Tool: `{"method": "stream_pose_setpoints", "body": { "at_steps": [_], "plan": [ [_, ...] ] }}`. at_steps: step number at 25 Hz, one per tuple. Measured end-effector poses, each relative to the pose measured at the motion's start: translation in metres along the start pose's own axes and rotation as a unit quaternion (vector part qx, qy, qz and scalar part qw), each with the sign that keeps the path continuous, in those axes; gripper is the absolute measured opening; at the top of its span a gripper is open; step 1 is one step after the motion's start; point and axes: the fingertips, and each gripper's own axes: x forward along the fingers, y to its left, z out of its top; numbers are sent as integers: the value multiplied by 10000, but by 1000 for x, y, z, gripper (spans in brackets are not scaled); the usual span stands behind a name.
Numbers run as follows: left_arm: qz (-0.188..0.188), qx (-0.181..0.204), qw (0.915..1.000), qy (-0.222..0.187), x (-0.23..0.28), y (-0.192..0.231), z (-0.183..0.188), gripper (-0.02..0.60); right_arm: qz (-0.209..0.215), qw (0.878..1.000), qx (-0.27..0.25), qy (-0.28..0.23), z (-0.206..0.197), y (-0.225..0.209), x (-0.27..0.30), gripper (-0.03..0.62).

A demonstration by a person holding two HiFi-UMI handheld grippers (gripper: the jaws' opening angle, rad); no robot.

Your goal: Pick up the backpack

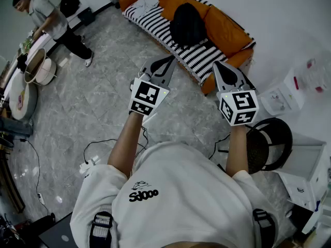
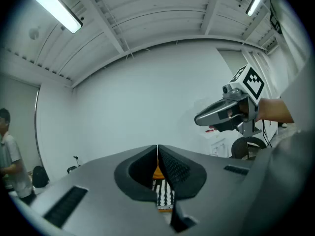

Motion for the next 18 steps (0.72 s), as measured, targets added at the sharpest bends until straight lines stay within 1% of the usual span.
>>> {"method": "stream_pose_setpoints", "body": {
  "at_steps": [6,11,18],
  "plan": [
    [-6,-60,10000,20,0,-5,-4,25,38,10000,40,-19,-5,-1,-2,35],
    [-14,-81,9999,75,7,-11,-6,25,21,9997,242,-100,-7,-12,-5,35],
    [68,-131,9997,177,22,-18,-7,25,83,9993,351,-57,-15,-33,-7,35]
  ]
}}
